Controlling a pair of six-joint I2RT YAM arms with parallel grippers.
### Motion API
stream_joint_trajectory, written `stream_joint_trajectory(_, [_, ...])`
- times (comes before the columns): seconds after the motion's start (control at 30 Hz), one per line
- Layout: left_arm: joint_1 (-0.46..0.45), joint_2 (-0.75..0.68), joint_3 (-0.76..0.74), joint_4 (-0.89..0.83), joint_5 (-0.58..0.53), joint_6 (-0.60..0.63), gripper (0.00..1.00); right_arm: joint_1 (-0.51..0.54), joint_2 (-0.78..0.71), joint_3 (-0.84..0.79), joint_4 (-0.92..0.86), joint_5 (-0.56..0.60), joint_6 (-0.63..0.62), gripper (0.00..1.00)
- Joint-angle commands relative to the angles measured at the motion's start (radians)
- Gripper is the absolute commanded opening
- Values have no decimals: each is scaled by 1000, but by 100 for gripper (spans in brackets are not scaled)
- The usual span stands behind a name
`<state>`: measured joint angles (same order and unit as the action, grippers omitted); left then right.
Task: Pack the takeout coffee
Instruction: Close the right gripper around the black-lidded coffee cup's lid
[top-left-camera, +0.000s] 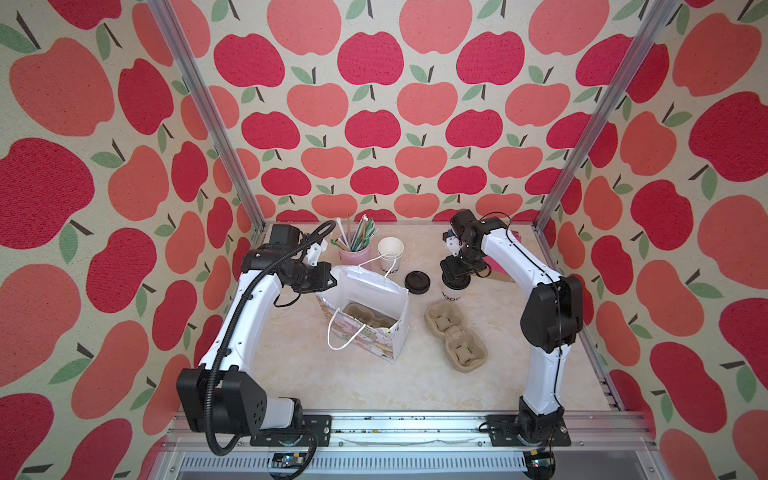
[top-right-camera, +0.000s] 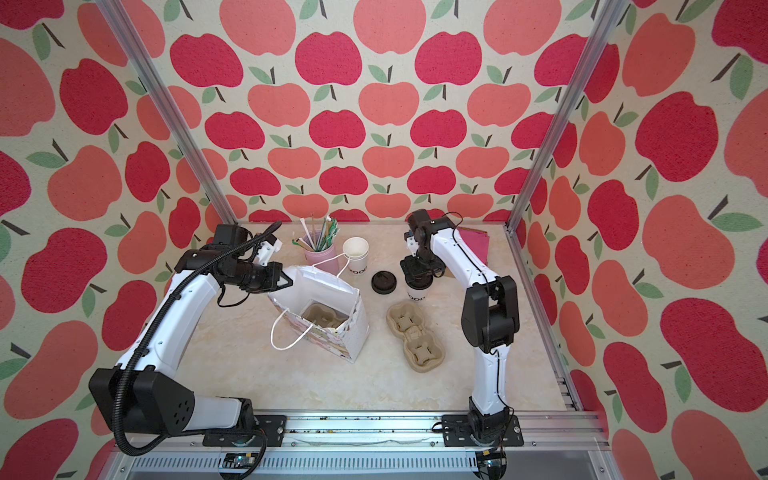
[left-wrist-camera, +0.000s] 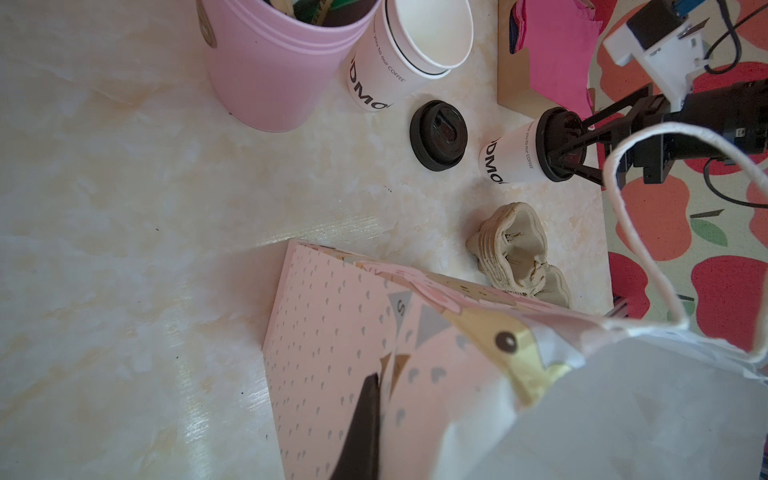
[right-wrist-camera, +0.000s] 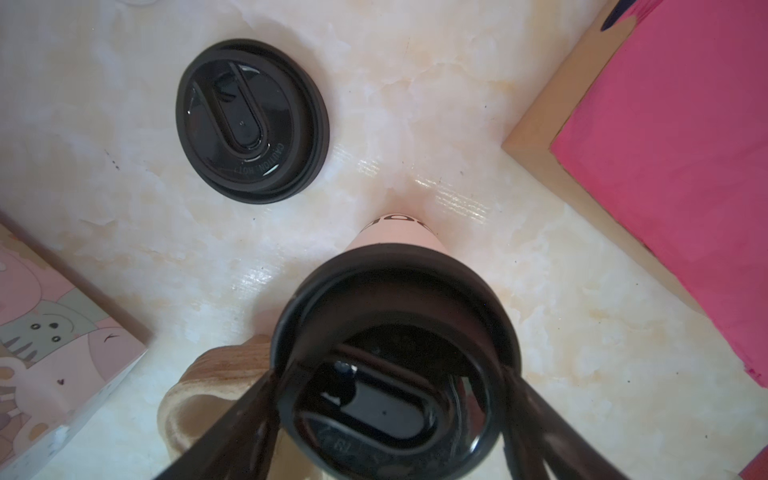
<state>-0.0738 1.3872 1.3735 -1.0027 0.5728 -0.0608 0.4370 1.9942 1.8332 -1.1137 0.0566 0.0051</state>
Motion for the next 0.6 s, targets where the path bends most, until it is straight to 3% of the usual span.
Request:
stream_joint_trajectory(0.0, [-4,-24,-8,4,-11,-1,0,6,-35,-42,44,31,21,82])
stream_joint_trajectory(0.57, [-4,-17,-6,12,-8,-4,0,4,-24,-67,72,44,16,74])
